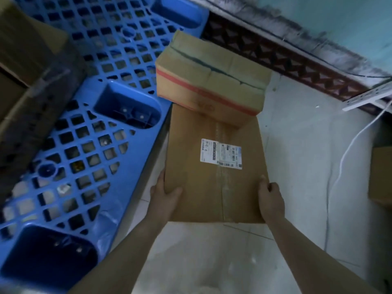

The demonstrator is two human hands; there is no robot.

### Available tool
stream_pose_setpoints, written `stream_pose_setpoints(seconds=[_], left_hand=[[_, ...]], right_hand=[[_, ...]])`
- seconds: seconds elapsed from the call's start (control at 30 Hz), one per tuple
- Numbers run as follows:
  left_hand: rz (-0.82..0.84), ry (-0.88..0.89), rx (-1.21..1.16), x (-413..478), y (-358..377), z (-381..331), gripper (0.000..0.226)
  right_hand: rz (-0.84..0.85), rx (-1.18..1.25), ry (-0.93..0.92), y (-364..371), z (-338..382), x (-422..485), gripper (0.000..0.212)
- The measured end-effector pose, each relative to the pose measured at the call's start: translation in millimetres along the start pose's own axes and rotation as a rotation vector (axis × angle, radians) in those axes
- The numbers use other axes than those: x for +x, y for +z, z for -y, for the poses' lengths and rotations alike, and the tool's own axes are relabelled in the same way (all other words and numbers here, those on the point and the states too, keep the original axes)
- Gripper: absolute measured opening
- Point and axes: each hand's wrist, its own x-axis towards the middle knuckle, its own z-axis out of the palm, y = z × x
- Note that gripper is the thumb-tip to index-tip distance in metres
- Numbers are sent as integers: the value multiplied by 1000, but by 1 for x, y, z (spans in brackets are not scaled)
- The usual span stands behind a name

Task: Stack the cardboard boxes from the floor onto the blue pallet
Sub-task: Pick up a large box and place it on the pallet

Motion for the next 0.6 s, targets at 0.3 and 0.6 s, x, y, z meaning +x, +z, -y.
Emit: stream_pose_setpoints(seconds=[0.3, 0.6], left_hand=[[129, -87, 98, -85, -67, -79, 66], [292, -81, 336, -179, -159, -192, 69]], right_hand=[[80, -236, 84, -86, 34, -106, 45], [-19, -154, 221, -144, 93, -262, 58]])
